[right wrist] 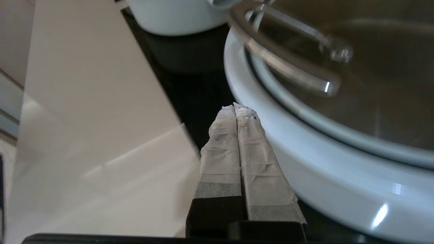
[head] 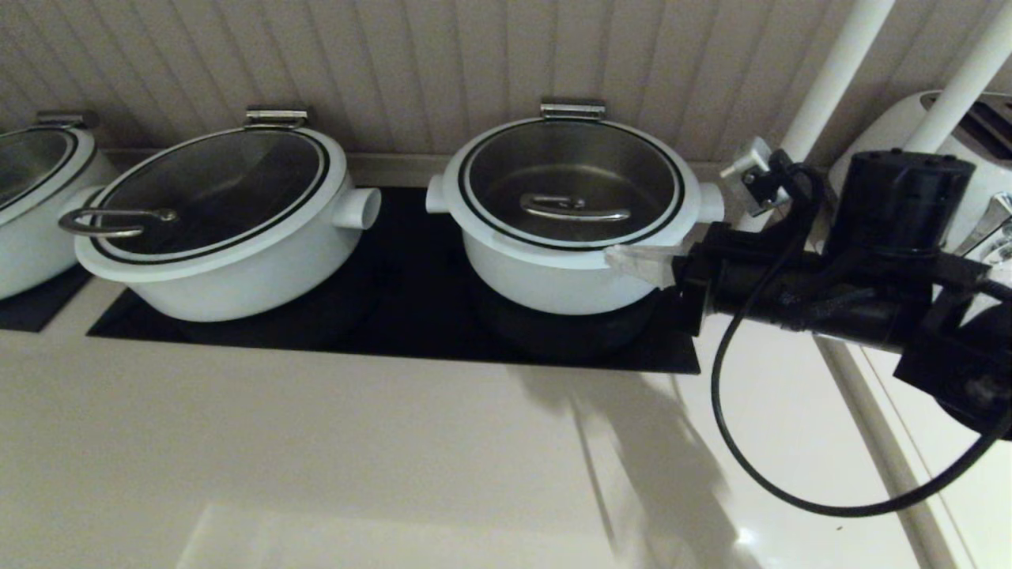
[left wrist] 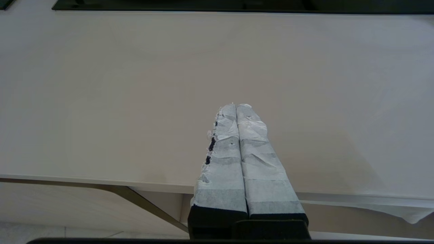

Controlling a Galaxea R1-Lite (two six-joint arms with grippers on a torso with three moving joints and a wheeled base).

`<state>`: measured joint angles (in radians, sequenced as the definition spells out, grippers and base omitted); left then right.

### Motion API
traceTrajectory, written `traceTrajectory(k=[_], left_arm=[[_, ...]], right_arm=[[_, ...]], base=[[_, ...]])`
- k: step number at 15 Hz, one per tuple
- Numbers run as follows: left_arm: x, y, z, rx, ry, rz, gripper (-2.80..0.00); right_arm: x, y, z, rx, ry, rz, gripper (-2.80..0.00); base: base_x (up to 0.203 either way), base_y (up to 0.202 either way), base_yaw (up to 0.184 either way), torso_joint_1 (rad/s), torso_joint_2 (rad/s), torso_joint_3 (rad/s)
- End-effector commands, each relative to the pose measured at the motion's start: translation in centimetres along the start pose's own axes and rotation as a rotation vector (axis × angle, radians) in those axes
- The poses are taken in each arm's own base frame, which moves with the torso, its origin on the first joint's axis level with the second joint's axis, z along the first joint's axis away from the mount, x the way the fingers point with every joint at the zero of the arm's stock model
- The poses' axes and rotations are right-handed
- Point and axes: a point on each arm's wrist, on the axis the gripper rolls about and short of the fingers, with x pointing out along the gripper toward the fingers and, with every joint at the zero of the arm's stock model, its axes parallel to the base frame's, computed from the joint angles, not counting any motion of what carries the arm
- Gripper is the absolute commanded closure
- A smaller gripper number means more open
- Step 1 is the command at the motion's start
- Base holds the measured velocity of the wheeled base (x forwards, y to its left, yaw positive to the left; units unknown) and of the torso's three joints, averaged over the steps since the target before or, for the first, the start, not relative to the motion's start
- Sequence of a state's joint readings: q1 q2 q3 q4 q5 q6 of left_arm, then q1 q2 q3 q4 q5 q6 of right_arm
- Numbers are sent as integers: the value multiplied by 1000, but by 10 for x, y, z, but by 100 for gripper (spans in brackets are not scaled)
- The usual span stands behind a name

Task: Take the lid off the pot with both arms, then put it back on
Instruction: Open the food pot lid a small opening with the right arm

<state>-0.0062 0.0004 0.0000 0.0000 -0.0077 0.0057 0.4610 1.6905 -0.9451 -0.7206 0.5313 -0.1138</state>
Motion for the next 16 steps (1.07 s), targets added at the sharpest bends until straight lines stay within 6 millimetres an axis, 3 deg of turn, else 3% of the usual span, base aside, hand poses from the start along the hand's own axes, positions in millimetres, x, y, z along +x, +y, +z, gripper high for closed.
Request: traceTrajectory(k=[1,16], left_arm=[[0,0,0,0,0,0,0],[0,0,0,0,0,0,0]], right_arm=[[13,-5,-2,-2,-5,8,0],[37,-21,-4,-49,-83,-111,0]], base=[[0,0,0,0,0,0],[0,0,0,0,0,0]])
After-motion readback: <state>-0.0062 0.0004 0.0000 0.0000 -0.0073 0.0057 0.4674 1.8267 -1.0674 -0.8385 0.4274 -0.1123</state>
